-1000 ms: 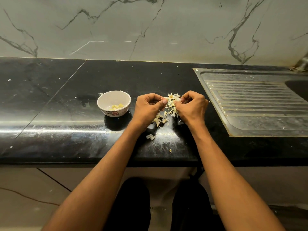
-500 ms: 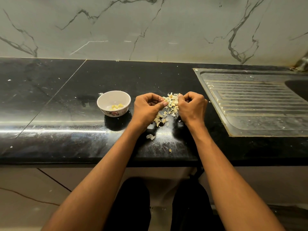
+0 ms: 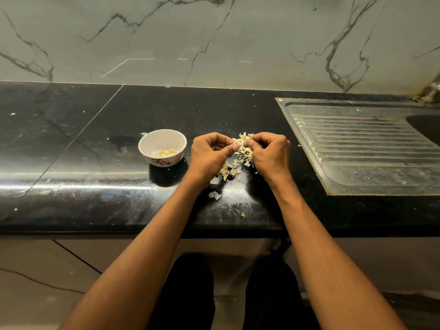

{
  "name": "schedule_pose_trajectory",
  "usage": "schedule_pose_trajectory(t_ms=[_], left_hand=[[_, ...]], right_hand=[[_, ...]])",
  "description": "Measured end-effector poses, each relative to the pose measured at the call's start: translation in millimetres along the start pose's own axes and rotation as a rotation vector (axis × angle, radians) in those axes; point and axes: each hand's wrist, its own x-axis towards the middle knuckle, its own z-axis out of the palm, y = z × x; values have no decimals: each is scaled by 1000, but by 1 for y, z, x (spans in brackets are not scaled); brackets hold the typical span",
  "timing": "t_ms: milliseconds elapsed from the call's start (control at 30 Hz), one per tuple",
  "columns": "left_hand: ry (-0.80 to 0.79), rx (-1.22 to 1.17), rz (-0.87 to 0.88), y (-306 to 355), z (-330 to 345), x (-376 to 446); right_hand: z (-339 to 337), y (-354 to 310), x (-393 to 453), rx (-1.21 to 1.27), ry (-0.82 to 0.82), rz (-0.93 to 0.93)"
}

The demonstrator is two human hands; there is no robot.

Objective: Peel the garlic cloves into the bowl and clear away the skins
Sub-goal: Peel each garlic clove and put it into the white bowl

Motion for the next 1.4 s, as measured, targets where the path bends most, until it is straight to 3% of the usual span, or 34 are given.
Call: schedule_pose_trajectory(t_ms=[267, 600, 1400], left_hand=[[11, -2, -5, 2, 1, -1], [5, 7, 2, 0, -1, 0], [11, 14, -3, 1, 0, -1]], right_hand=[[-2, -3, 0, 4, -18, -20], [0, -5, 1, -69, 134, 81], [-1, -5, 1, -12, -72, -73]])
